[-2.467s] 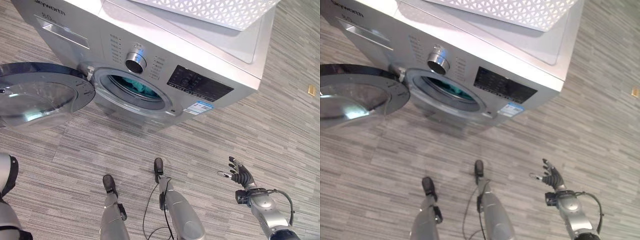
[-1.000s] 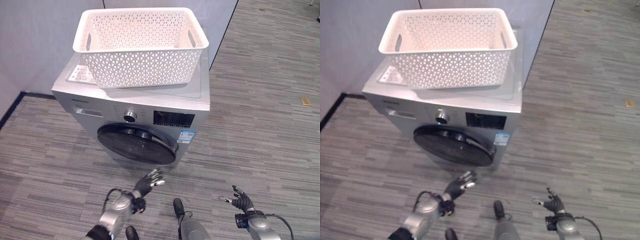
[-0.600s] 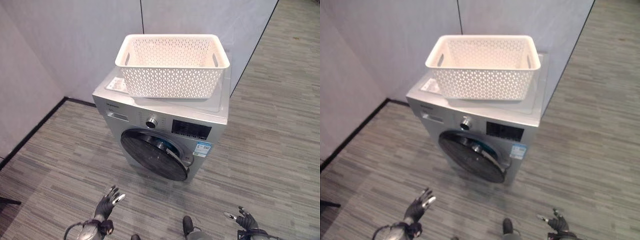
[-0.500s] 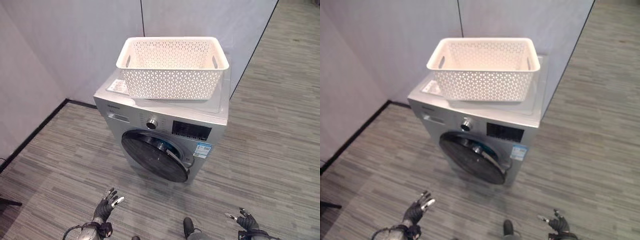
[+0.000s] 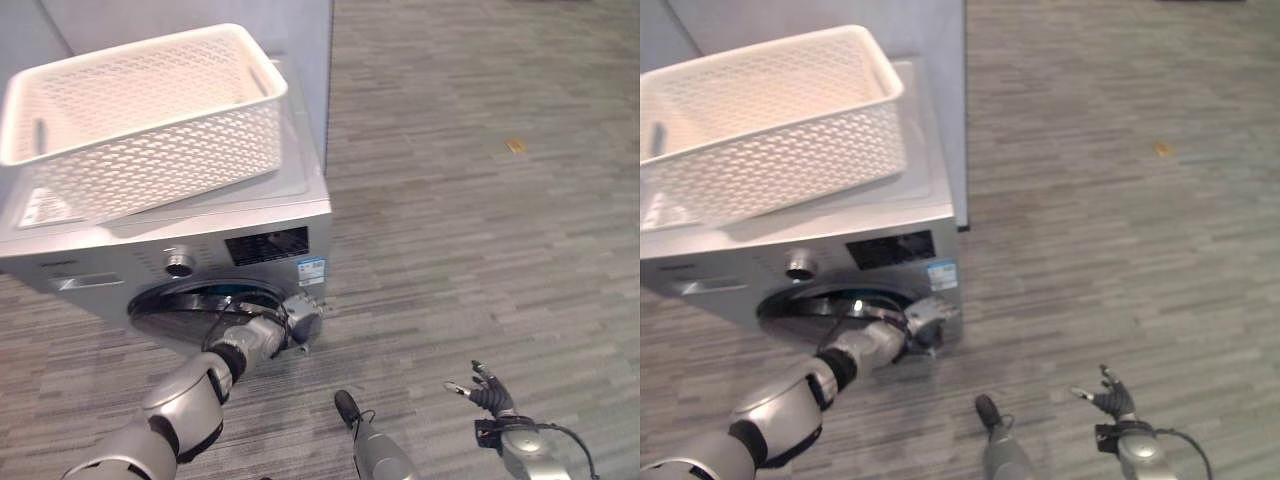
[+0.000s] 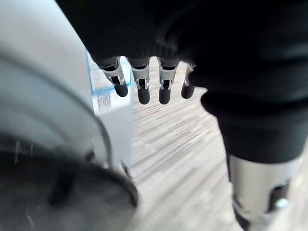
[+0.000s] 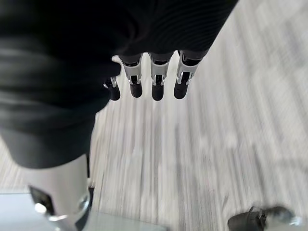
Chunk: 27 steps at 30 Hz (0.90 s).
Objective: Grab the laundry basket,head to the washer,open it,put in the laundry and shut it.
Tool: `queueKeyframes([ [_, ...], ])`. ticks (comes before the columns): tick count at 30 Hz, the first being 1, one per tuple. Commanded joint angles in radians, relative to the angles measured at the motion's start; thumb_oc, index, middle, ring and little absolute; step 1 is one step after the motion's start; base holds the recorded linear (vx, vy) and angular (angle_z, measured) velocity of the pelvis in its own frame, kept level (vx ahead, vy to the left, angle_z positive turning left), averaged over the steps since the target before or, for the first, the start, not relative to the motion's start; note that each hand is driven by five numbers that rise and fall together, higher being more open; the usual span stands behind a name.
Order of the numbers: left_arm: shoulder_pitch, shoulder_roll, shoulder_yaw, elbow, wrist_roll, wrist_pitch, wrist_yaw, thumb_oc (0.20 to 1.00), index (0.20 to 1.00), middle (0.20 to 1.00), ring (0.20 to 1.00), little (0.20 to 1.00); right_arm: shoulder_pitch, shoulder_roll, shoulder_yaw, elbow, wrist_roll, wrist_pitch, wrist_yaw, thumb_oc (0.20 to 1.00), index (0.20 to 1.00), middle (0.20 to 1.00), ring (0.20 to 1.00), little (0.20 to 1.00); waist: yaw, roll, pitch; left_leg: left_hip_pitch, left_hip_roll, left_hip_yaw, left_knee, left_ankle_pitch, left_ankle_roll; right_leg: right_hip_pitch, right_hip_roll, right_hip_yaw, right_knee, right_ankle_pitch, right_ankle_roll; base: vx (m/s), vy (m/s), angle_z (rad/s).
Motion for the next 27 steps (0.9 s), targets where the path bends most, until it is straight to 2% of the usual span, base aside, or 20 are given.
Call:
queueKeyframes([
  [1,-0.056,0.154,0.092,0.081,0.007,0.051,0.004,1.000,1.000,1.000,1.000,1.000,-0.048,-0.036,-0.092,-0.062,0.070,-0.069,-0.023,1.000,1.000,1.000,1.000,1.000,-0.017,-0.048,0.043,-0.002,0.104,-0.069,0.013,-0.027,-0.050,-0.029,-0.012,-0.019,0.041,-0.099,0.095,0.00,-0.057,-0.52],
  [3,-0.107,0.260,0.168,0.112,-0.057,0.066,0.001,1.000,1.000,1.000,1.000,1.000,-0.018,-0.037,-0.131,-0.120,0.059,-0.067,-0.035,1.000,1.000,1.000,1.000,1.000,-0.032,-0.062,0.053,-0.031,0.113,-0.049,0.013,-0.015,-0.059,-0.066,0.001,-0.006,0.031,-0.077,0.099,0.01,-0.077,-0.51],
  [5,-0.119,0.288,0.198,0.104,-0.089,0.063,0.021,1.000,1.000,1.000,1.000,1.000,-0.002,-0.030,-0.138,-0.122,0.054,-0.070,-0.040,1.000,1.000,1.000,1.000,1.000,-0.032,-0.066,0.057,-0.034,0.115,-0.046,0.013,-0.008,-0.062,-0.070,0.002,-0.004,0.027,-0.073,0.101,0.02,-0.061,-0.22],
  [6,-0.145,0.330,0.217,0.045,-0.112,0.045,0.087,1.000,1.000,1.000,1.000,1.000,0.030,-0.010,-0.149,-0.108,0.062,-0.082,-0.044,1.000,1.000,1.000,1.000,1.000,-0.025,-0.069,0.068,-0.033,0.119,-0.044,0.013,0.006,-0.067,-0.073,0.003,-0.006,0.028,-0.071,0.100,0.04,-0.062,-0.02],
  [7,-0.146,0.335,0.213,0.018,-0.110,0.040,0.118,1.000,1.000,1.000,1.000,1.000,0.034,-0.004,-0.146,-0.095,0.067,-0.088,-0.043,1.000,1.000,1.000,1.000,1.000,-0.018,-0.070,0.075,-0.029,0.121,-0.046,0.013,0.016,-0.069,-0.069,0.002,-0.009,0.030,-0.072,0.100,0.05,-0.080,0.02],
  [8,-0.150,0.359,0.210,-0.057,-0.103,0.018,0.176,1.000,1.000,1.000,1.000,1.000,0.039,0.003,-0.130,-0.060,0.060,-0.093,-0.042,1.000,1.000,1.000,1.000,1.000,-0.001,-0.068,0.085,-0.027,0.122,-0.054,0.013,0.025,-0.070,-0.062,-0.003,-0.017,0.031,-0.075,0.098,0.04,-0.052,0.05],
  [9,-0.131,0.407,0.210,-0.237,-0.067,0.013,0.258,1.000,1.000,1.000,1.000,1.000,0.033,0.021,-0.098,-0.007,0.058,-0.105,-0.035,1.000,1.000,1.000,1.000,1.000,0.027,-0.066,0.101,-0.022,0.122,-0.068,0.013,0.035,-0.070,-0.050,-0.007,-0.028,0.032,-0.083,0.098,0.03,-0.038,0.05],
  [10,-0.126,0.413,0.213,-0.246,-0.066,0.016,0.255,1.000,1.000,1.000,1.000,1.000,0.031,0.022,-0.095,-0.006,0.059,-0.106,-0.035,1.000,1.000,1.000,1.000,1.000,0.025,-0.067,0.102,-0.021,0.122,-0.068,0.013,0.035,-0.070,-0.049,-0.007,-0.029,0.032,-0.083,0.098,-0.03,-0.086,0.06],
  [11,-0.054,0.475,0.244,-0.444,-0.040,0.002,0.298,1.000,1.000,1.000,1.000,1.000,0.037,0.047,-0.090,0.028,0.072,-0.111,-0.021,1.000,1.000,1.000,1.000,1.000,0.060,-0.069,0.114,-0.034,0.120,-0.076,0.013,0.063,-0.066,-0.051,-0.011,-0.042,0.034,-0.070,0.089,-0.05,-0.070,0.05],
  [12,-0.045,0.482,0.252,-0.455,-0.040,0.005,0.293,1.000,1.000,1.000,1.000,1.000,0.035,0.046,-0.085,0.029,0.072,-0.112,-0.020,1.000,1.000,1.000,1.000,1.000,0.055,-0.069,0.113,-0.034,0.120,-0.077,0.013,0.064,-0.066,-0.051,-0.011,-0.043,0.034,-0.070,0.089,-0.04,-0.088,0.16],
  [14,0.086,0.564,0.344,-0.695,-0.015,-0.022,0.309,1.000,1.000,1.000,1.000,1.000,0.054,0.076,-0.087,0.045,0.080,-0.113,-0.001,1.000,1.000,1.000,1.000,1.000,0.092,-0.061,0.121,-0.044,0.114,-0.111,0.013,0.066,-0.065,-0.033,-0.022,-0.069,0.027,-0.076,0.084,0.03,-0.041,0.38],
  [15,0.184,0.612,0.435,-0.851,0.003,-0.043,0.327,1.000,1.000,1.000,1.000,1.000,0.066,0.101,-0.086,0.059,0.078,-0.107,0.018,1.000,1.000,1.000,1.000,1.000,0.123,-0.058,0.123,-0.053,0.107,-0.134,0.013,0.060,-0.063,-0.020,-0.031,-0.090,0.025,-0.084,0.079,0.03,-0.027,0.43],
  [16,0.202,0.617,0.452,-0.864,0.003,-0.042,0.321,1.000,1.000,1.000,1.000,1.000,0.065,0.098,-0.080,0.059,0.079,-0.107,0.018,1.000,1.000,1.000,1.000,1.000,0.113,-0.056,0.121,-0.054,0.107,-0.137,0.013,0.061,-0.062,-0.019,-0.032,-0.093,0.024,-0.085,0.079,0.03,-0.017,0.50],
  [18,0.284,0.637,0.545,-1.005,0.002,-0.072,0.328,1.000,1.000,1.000,1.000,1.000,0.072,0.115,-0.071,0.074,0.074,-0.095,0.043,1.000,1.000,1.000,1.000,1.000,0.139,-0.052,0.120,-0.061,0.100,-0.159,0.013,0.052,-0.059,-0.004,-0.042,-0.112,0.021,-0.094,0.074,0.01,-0.009,0.75],
  [19,0.295,0.639,0.556,-1.013,0.002,-0.071,0.323,1.000,1.000,1.000,1.000,1.000,0.072,0.113,-0.067,0.074,0.074,-0.095,0.043,1.000,1.000,1.000,1.000,1.000,0.134,-0.051,0.119,-0.061,0.100,-0.160,0.013,0.052,-0.059,-0.004,-0.042,-0.113,0.021,-0.095,0.074,0.03,-0.001,0.87],
  [20,0.347,0.650,0.640,-1.131,-0.011,-0.113,0.329,1.000,1.000,1.000,1.000,1.000,0.079,0.123,-0.056,0.097,0.061,-0.078,0.069,1.000,1.000,1.000,1.000,1.000,0.157,-0.047,0.113,-0.065,0.088,-0.182,0.013,0.032,-0.053,0.011,-0.053,-0.129,0.021,-0.105,0.068,0.04,-0.003,0.72],
  [21,0.465,0.652,0.784,-1.325,-0.044,-0.174,0.330,1.000,1.000,1.000,1.000,1.000,0.066,0.145,-0.043,0.139,0.063,-0.062,0.091,1.000,1.000,1.000,1.000,1.000,0.186,-0.030,0.091,-0.083,0.067,-0.224,0.013,0.025,-0.043,0.026,-0.070,-0.159,0.030,-0.117,0.061,0.04,-0.002,0.50],
  [23,0.481,0.653,0.798,-1.336,-0.046,-0.175,0.324,1.000,1.000,1.000,1.000,1.000,0.065,0.143,-0.039,0.140,0.063,-0.063,0.092,1.000,1.000,1.000,1.000,1.000,0.179,-0.028,0.089,-0.084,0.066,-0.226,0.013,0.024,-0.043,0.026,-0.070,-0.161,0.030,-0.117,0.061,0.02,0.007,0.42],
  [24,0.547,0.644,0.829,-1.383,-0.073,-0.199,0.308,1.000,1.000,1.000,1.000,1.000,0.062,0.152,-0.046,0.139,0.068,-0.062,0.096,1.000,1.000,1.000,1.000,1.000,0.194,-0.025,0.088,-0.079,0.062,-0.236,0.013,0.020,-0.039,0.036,-0.075,-0.171,0.035,-0.122,0.061,0.02,0.017,0.58],
  [27,0.650,0.616,0.837,-1.392,-0.146,-0.237,0.272,1.000,1.000,1.000,1.000,1.000,0.059,0.153,-0.048,0.131,0.072,-0.060,0.093,1.000,1.000,1.000,1.000,1.000,0.202,-0.024,0.088,-0.078,0.054,-0.249,0.013,0.019,-0.036,0.048,-0.080,-0.184,0.035,-0.124,0.062,0.02,0.023,0.30],
])
